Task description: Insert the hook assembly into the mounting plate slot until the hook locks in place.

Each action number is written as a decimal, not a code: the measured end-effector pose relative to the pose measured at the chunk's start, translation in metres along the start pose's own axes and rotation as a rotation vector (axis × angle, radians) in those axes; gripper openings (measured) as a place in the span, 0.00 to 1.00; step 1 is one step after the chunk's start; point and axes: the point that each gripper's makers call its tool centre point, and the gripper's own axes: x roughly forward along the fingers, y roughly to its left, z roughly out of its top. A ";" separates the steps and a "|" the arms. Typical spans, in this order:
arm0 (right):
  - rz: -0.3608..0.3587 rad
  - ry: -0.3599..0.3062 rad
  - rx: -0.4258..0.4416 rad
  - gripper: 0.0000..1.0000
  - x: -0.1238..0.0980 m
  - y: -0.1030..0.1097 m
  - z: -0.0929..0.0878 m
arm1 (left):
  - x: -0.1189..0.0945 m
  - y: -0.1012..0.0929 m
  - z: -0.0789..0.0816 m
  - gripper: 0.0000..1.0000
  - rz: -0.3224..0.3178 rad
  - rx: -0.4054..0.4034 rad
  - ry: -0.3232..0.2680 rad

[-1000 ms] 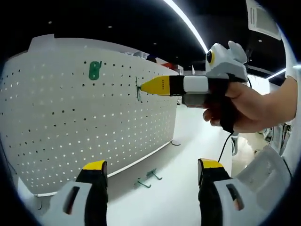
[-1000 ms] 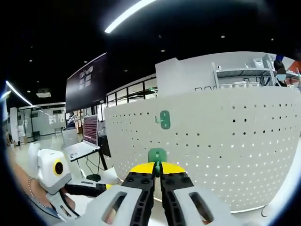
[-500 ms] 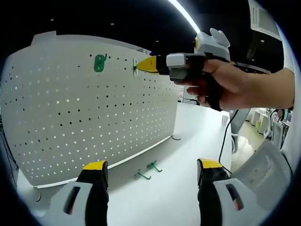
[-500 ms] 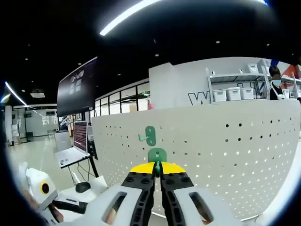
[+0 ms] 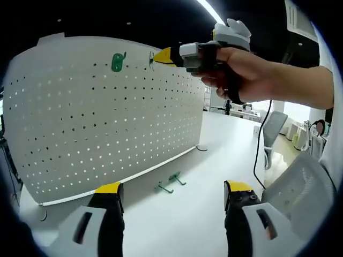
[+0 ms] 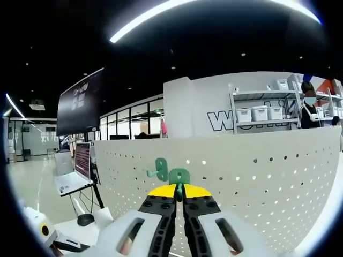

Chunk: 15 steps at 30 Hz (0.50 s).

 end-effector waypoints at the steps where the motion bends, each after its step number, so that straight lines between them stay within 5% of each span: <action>1: -0.001 0.000 -0.002 0.01 0.001 0.000 0.000 | -0.001 0.001 -0.002 0.78 0.002 0.000 0.005; 15: -0.047 -0.029 -0.016 0.01 0.017 -0.006 0.006 | -0.010 0.002 -0.021 0.76 0.011 0.007 0.041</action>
